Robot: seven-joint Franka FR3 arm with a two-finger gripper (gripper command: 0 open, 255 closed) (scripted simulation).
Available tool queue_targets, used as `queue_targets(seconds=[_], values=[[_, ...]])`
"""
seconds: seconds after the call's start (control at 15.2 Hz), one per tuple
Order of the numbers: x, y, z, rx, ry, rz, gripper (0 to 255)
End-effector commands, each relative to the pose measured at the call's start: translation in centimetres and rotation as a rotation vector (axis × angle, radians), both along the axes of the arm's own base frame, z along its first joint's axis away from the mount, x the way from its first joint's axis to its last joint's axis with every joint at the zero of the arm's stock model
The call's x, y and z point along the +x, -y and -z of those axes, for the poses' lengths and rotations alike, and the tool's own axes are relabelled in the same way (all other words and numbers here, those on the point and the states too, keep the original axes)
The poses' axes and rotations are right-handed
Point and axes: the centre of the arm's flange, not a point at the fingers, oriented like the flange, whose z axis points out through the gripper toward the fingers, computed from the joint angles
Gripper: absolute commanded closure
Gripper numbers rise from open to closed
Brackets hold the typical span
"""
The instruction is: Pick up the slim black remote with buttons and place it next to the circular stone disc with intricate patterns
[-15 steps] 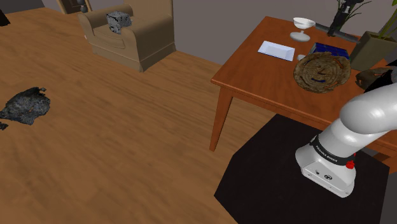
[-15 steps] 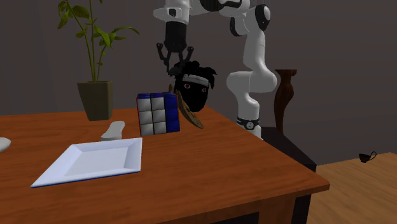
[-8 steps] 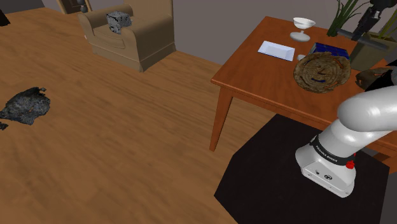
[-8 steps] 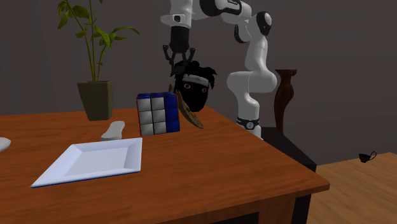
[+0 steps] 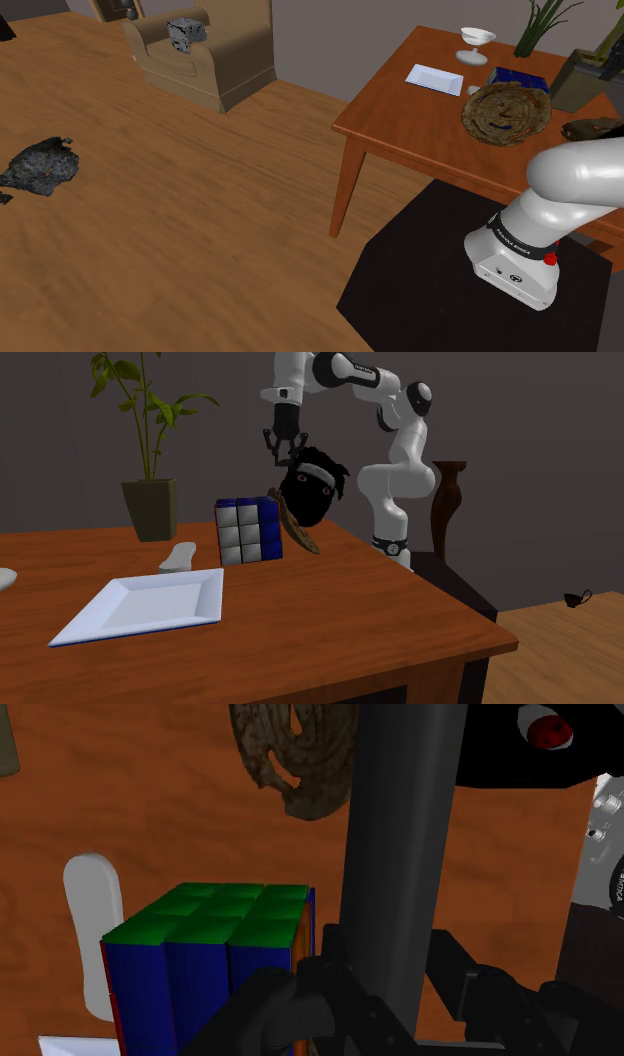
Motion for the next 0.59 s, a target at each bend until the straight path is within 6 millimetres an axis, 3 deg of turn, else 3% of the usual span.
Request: queue_targets(seconds=[0.0,0.53], values=[[-2.7,-0.1,-0.2,0.0,-0.001,-0.001,255],[-13.2,0.3,-0.2,0.0,-0.001,-0.001,255]])
